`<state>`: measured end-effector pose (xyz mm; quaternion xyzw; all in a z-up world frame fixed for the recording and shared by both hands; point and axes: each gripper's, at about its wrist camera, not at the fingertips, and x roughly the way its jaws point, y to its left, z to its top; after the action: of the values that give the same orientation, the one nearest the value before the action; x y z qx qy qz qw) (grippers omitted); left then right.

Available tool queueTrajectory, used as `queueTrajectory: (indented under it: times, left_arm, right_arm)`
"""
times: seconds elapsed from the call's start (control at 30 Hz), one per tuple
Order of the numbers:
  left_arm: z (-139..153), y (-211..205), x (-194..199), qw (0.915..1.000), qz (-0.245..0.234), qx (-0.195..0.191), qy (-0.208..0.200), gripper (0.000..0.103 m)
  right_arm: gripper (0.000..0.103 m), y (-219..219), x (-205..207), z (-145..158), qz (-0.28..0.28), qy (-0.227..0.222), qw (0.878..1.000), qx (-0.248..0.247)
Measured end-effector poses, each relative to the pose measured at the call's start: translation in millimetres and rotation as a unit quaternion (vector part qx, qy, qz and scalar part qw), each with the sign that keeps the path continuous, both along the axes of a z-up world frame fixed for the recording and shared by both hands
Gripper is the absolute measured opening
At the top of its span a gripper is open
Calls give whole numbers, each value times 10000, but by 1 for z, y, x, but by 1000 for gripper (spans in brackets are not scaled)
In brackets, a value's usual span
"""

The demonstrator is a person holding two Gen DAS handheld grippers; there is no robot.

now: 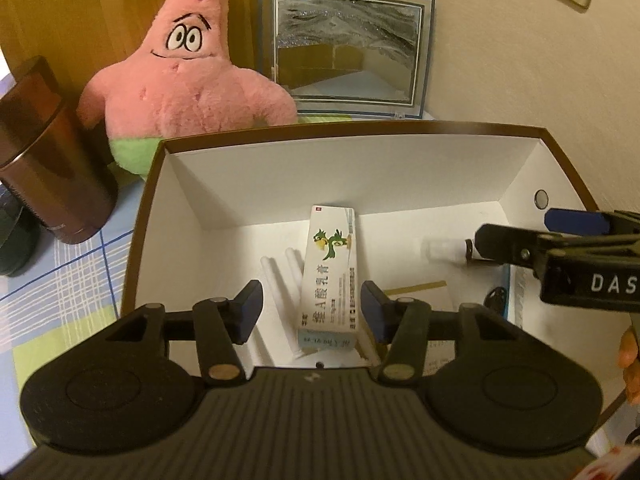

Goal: Organize rigid objects
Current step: 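Open both tools to drop the cream box and spray bottle inside, then move both tools back toward the remaining items on the bed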

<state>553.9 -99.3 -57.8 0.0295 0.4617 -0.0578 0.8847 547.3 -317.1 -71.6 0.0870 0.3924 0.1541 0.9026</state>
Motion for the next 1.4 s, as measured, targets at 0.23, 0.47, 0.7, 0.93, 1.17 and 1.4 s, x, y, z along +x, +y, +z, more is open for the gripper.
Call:
queueTrajectory:
  times: [0.23, 0.47, 0.7, 0.93, 1.17, 1.4]
  left_arm:
    - [9, 3, -19, 10000, 30, -50, -75, 51]
    - [26, 5, -43, 9996, 93, -87, -233, 51]
    - [49, 7, -73, 9988, 155, -171, -423, 52]
    - [64, 8, -103, 9980, 143, -162, -599, 52]
    - [74, 16, -142, 9970, 213, -91, -736, 52]
    - [81, 23, -181, 9965, 254, -132, -787, 52]
  right_arm:
    - [91, -8, -22, 5, -29, 34, 9999, 109]
    - [91, -13, -45, 20, -33, -5, 9996, 274]
    - [91, -15, -71, 38, -8, -109, 9993, 354]
    - [91, -17, -99, 52, 37, -195, 9988, 446]
    - [91, -18, -130, 61, 122, -143, 9979, 627]
    - [91, -15, -163, 68, 182, -162, 9974, 681]
